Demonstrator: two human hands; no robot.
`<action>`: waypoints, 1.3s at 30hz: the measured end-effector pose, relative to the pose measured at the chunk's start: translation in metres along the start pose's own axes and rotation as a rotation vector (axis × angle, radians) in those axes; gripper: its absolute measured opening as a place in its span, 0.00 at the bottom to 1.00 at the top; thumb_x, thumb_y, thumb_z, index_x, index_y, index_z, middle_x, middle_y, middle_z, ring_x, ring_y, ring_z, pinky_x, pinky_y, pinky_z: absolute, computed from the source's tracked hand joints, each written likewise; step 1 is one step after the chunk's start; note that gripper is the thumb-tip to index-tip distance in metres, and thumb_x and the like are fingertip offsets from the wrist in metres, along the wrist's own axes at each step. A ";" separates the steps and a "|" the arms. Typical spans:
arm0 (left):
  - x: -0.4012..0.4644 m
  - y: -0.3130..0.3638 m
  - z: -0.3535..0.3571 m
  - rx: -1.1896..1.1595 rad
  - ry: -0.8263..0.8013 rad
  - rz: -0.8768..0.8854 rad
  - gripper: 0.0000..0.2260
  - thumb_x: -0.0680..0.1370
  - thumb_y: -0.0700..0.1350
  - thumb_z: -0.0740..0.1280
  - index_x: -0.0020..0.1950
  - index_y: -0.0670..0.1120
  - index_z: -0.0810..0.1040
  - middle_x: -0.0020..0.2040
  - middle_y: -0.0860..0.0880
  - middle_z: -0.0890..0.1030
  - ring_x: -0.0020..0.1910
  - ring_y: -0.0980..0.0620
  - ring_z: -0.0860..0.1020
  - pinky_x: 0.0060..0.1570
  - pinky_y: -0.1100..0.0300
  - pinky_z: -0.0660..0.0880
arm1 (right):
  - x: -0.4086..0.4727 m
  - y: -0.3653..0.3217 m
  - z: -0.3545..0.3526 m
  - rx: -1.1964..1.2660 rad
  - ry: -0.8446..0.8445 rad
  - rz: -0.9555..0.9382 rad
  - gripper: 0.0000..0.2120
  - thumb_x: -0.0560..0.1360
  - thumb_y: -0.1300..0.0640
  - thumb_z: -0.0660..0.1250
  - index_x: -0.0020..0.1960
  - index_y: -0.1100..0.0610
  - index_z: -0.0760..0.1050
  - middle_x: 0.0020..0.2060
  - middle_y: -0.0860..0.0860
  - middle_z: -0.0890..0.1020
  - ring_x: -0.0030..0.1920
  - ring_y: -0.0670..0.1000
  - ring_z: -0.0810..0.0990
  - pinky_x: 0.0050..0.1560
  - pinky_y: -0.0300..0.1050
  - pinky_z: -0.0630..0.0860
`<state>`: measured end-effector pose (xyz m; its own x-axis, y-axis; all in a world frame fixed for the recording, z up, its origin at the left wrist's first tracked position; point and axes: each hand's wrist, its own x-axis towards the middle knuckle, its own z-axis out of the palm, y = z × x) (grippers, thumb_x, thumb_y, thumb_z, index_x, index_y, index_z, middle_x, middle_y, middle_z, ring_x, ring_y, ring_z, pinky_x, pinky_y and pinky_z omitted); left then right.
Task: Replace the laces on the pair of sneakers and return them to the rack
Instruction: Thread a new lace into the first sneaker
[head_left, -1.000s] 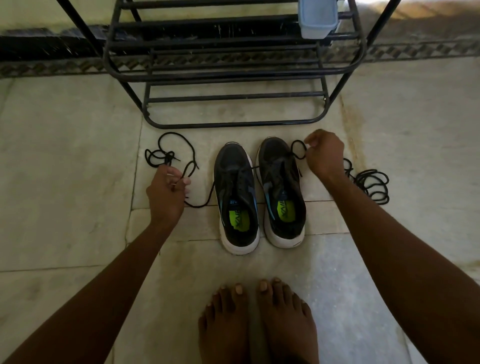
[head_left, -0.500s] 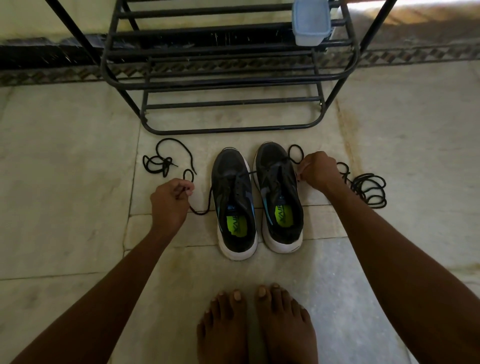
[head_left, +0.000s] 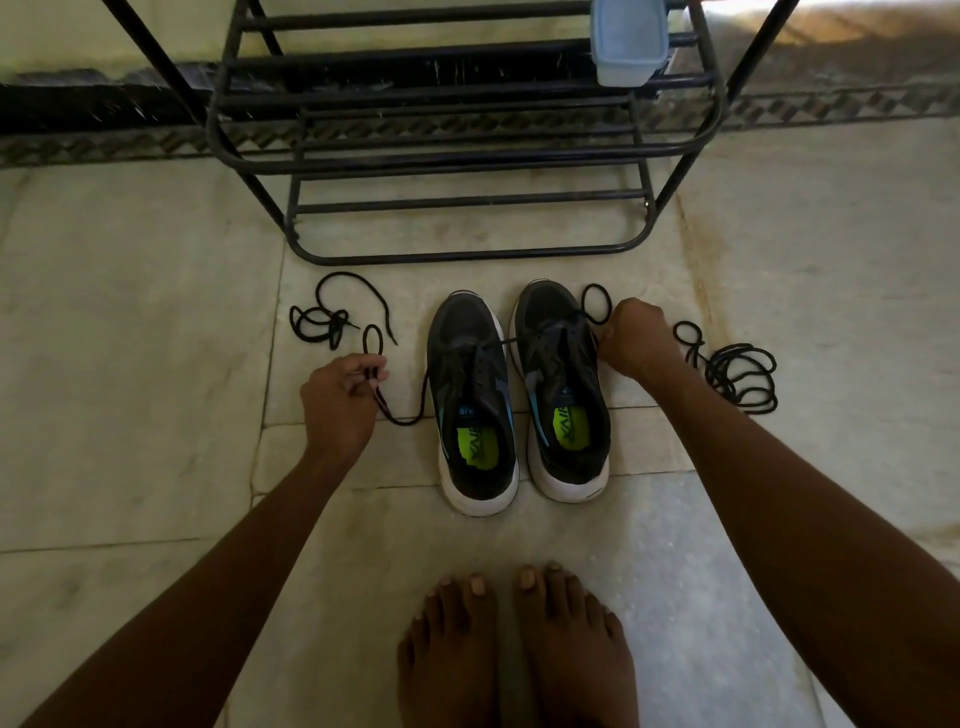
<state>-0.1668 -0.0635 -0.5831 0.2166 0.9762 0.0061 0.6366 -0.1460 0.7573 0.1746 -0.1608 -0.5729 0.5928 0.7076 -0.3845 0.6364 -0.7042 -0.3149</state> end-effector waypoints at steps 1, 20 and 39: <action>0.000 -0.001 -0.001 -0.001 -0.003 0.001 0.16 0.77 0.26 0.64 0.56 0.40 0.85 0.51 0.44 0.87 0.49 0.56 0.85 0.51 0.69 0.79 | -0.001 0.000 0.001 -0.020 0.005 -0.015 0.09 0.76 0.59 0.71 0.51 0.64 0.76 0.47 0.61 0.78 0.51 0.63 0.79 0.44 0.50 0.74; -0.003 -0.015 -0.003 0.056 -0.030 0.047 0.13 0.72 0.28 0.72 0.50 0.43 0.87 0.46 0.44 0.86 0.43 0.48 0.84 0.46 0.51 0.83 | -0.038 -0.033 -0.058 0.471 0.325 -0.253 0.06 0.74 0.63 0.66 0.47 0.56 0.81 0.36 0.49 0.84 0.37 0.43 0.83 0.41 0.29 0.76; 0.003 0.114 -0.071 -0.267 0.002 0.226 0.07 0.82 0.40 0.68 0.55 0.47 0.85 0.46 0.48 0.85 0.46 0.49 0.84 0.50 0.53 0.80 | -0.113 -0.151 -0.117 0.758 0.263 -0.761 0.04 0.77 0.61 0.72 0.49 0.59 0.85 0.39 0.48 0.87 0.40 0.43 0.85 0.45 0.41 0.82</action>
<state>-0.1462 -0.0656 -0.4504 0.3282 0.9245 0.1940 0.3568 -0.3115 0.8807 0.0692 -0.1271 -0.3804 0.3185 0.8980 0.3037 0.4652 0.1311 -0.8754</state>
